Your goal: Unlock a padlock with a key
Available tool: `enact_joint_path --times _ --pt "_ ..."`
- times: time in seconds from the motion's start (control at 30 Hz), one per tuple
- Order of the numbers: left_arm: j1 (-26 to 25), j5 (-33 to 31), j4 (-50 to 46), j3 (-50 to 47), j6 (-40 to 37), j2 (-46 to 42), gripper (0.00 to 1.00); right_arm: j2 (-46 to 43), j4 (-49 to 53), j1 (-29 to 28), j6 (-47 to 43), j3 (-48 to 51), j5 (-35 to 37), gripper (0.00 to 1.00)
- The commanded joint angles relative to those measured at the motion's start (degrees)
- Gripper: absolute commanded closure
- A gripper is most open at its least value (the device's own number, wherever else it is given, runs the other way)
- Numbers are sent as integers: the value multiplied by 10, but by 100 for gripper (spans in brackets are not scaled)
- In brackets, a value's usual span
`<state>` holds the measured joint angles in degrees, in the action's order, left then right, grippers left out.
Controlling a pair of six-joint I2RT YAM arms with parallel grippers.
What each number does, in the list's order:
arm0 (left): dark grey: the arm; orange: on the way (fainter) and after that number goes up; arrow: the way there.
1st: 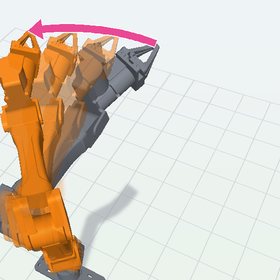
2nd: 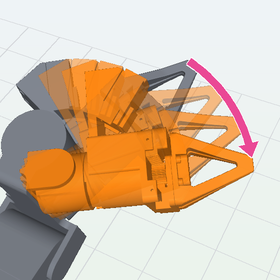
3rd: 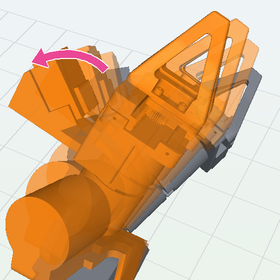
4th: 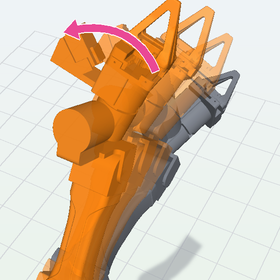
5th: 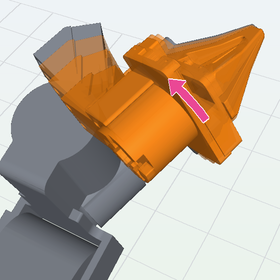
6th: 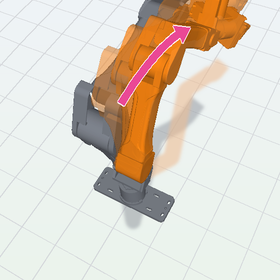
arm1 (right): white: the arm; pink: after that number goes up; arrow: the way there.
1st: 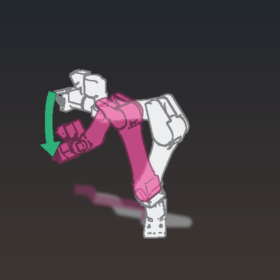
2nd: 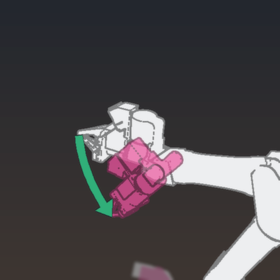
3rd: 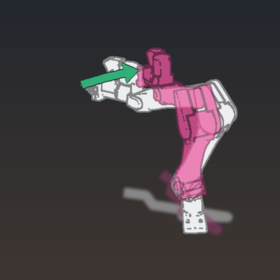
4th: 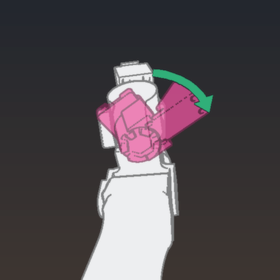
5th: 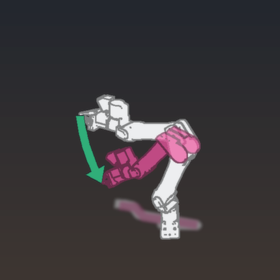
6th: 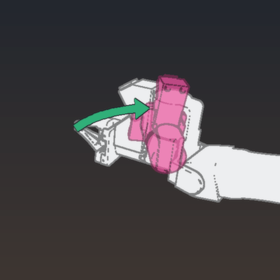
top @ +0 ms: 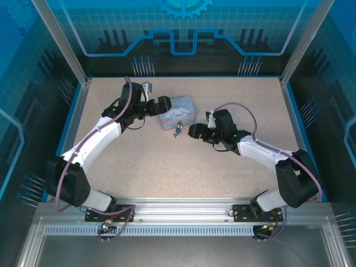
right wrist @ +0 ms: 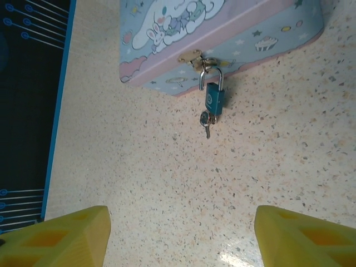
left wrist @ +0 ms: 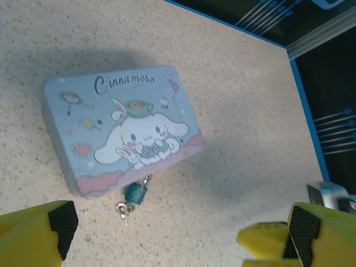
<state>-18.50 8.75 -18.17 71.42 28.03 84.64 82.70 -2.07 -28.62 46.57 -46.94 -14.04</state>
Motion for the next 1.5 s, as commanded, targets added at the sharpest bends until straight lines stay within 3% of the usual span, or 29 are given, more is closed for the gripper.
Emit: enact_joint_path --times 0.0,0.3,0.47,0.67,0.9,1.27,1.47 --pt "5 -32 -30 35 -23 13 1 -23 6 -7 6 11 15 28" --pt "10 -98 -75 89 -71 47 1 -24 -12 -9 5 26 22 27" --pt "16 -128 -11 55 -65 40 1 -16 -18 -10 1 23 31 27" --pt "36 -124 16 52 21 71 1 8 -13 -11 -9 8 42 28" --pt "46 -119 48 14 36 102 1 53 -70 -17 9 12 53 31" --pt "50 -104 67 17 66 164 1 195 -252 -48 42 -3 74 58" --pt "54 -102 63 17 58 166 1 248 -313 -51 45 -6 79 62"
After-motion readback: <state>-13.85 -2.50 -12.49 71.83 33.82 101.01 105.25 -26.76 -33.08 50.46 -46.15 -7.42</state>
